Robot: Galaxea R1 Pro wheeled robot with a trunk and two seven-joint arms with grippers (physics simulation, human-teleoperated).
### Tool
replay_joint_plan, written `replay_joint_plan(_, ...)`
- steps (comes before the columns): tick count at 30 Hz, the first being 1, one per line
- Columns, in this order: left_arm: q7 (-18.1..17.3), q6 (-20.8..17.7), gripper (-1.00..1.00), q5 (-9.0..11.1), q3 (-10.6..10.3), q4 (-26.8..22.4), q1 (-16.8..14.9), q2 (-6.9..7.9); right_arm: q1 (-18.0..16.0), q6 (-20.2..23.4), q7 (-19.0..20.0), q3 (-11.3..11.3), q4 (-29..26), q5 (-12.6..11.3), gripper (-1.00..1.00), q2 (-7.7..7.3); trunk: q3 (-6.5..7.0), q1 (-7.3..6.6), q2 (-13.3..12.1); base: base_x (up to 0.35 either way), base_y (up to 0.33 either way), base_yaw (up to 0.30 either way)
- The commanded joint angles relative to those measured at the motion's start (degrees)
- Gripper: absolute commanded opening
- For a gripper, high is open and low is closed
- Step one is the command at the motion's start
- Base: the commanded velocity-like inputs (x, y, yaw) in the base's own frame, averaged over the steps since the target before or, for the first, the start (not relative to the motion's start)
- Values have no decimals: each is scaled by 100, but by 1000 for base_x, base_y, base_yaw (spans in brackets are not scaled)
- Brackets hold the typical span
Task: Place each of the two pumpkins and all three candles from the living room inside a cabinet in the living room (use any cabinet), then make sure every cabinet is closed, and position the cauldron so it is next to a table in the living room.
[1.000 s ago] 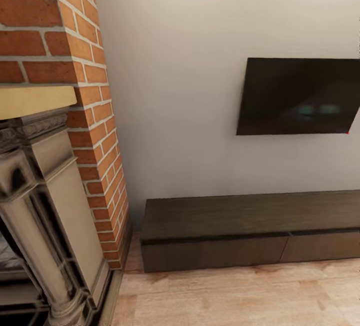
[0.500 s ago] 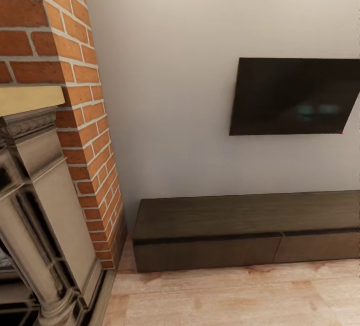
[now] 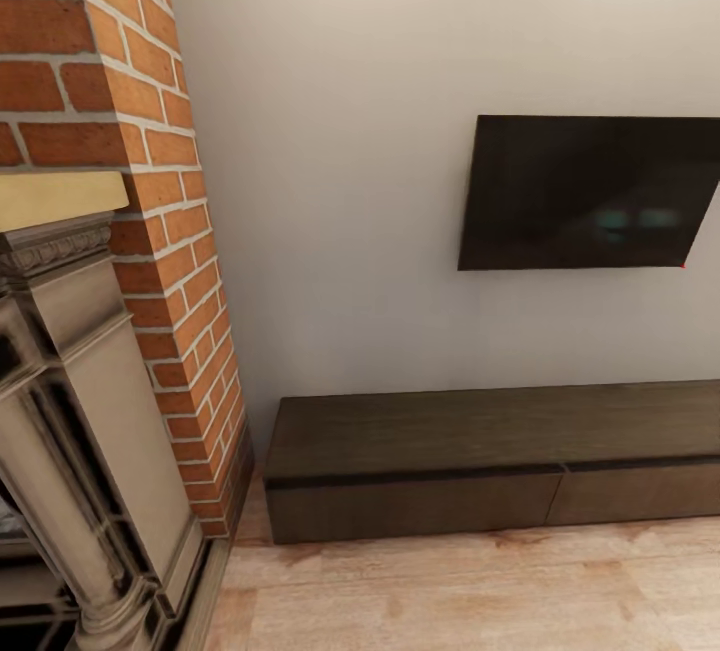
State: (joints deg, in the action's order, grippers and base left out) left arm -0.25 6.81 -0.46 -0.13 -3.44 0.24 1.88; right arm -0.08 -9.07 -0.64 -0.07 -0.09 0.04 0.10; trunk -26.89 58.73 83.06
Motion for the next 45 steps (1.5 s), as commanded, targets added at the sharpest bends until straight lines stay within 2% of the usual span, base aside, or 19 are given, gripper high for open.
replay_joint_plan(1,-2,16,100,-4,-2,-8,3,2,-1,-16,-5,1,1,-1,100,1,-4,0,2,0,0,0)
replay_joint_plan(16,34,106,100,10,11,-8,3,-3,-1,-26,43,-1,-11,-1,100,16,-4,0,2,0,-68,0)
replay_joint_plan(23,24,110,100,19,20,-8,3,5,-1,-306,46,-10,-9,-7,100,8,-10,0,2,0,-1,-18)
replay_joint_plan(29,-11,116,100,20,22,-14,3,27,-1,-354,46,-10,-15,-6,100,18,-11,0,2,0,0,-2)
replay_joint_plan(33,-41,114,100,42,27,-298,-4,48,-1,-343,37,-6,-93,-4,100,24,-11,0,2,0,0,0)
replay_joint_plan(35,-229,100,100,58,44,-657,-5,81,-1,-324,31,-5,-276,-6,100,21,-11,0,2,0,0,0)
replay_joint_plan(40,-1150,22,100,99,62,-1120,-6,226,-1,-291,73,-24,-854,-101,100,16,-11,0,2,0,0,0)
replay_joint_plan(42,-1354,5,100,103,68,-1175,-6,270,-1,-245,84,-24,-1178,-277,100,15,-11,0,2,0,0,0)
replay_joint_plan(45,-1523,-113,100,103,71,-1218,-6,338,-1,172,100,-16,-2056,-820,100,-8,-11,0,2,0,0,0)
